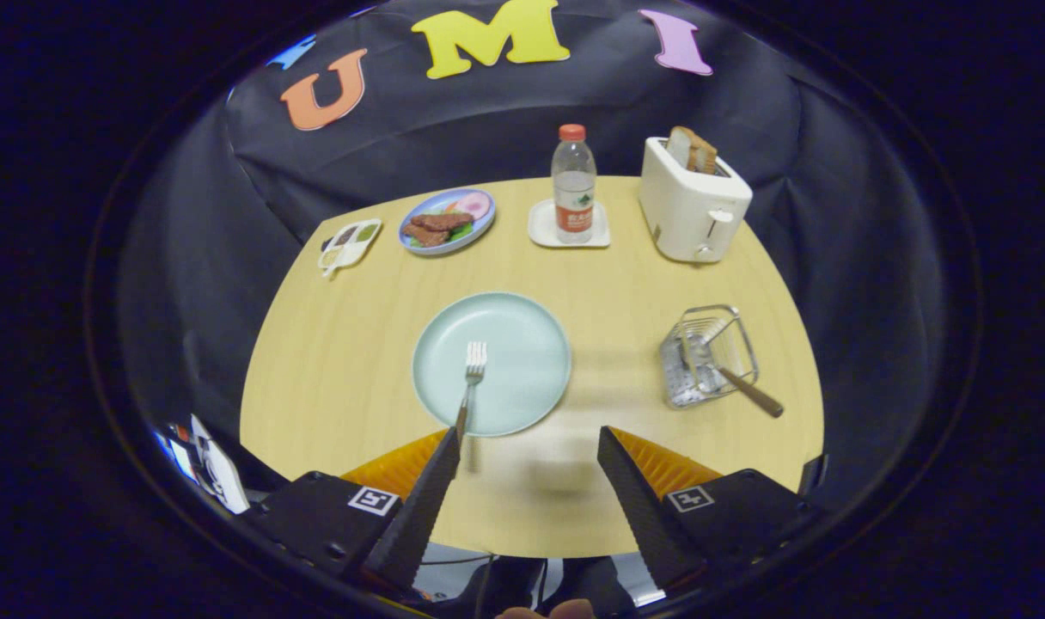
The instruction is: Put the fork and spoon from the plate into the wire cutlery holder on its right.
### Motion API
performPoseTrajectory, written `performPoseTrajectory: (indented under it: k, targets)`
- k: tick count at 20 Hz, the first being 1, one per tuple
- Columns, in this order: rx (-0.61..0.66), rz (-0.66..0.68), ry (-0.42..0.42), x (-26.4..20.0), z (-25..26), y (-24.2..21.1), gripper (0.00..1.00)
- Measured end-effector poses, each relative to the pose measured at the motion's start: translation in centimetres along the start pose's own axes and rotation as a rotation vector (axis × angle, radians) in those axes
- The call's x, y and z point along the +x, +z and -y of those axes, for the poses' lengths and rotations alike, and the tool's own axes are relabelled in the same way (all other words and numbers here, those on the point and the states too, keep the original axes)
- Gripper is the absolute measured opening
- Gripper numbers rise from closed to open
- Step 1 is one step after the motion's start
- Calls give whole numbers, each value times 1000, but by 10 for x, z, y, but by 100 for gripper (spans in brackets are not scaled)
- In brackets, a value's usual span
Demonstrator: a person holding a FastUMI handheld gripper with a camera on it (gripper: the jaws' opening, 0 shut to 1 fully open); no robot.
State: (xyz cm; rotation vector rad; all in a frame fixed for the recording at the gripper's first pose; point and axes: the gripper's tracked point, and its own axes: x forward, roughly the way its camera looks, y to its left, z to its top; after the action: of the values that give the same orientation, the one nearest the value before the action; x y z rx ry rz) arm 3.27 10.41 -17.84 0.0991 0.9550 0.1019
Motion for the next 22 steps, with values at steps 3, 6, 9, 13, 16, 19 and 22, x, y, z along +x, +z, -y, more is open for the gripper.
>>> performPoseTrajectory:
  k: [3, 6, 9, 13, 16, 19, 22]
  targets:
    - [-10, -27, -8, 16, -27, -18, 97]
    - [-11, -57, -28, 36, -44, -30, 97]
    - [-15, -107, -50, 56, -55, -49, 97]
    - [-2, -164, -77, 81, -56, -62, 96]
    - [37, -201, -84, 95, -53, -69, 91]
    - [31, -231, -75, 101, -53, -70, 75]
    - [18, -250, -65, 109, -55, -70, 53]
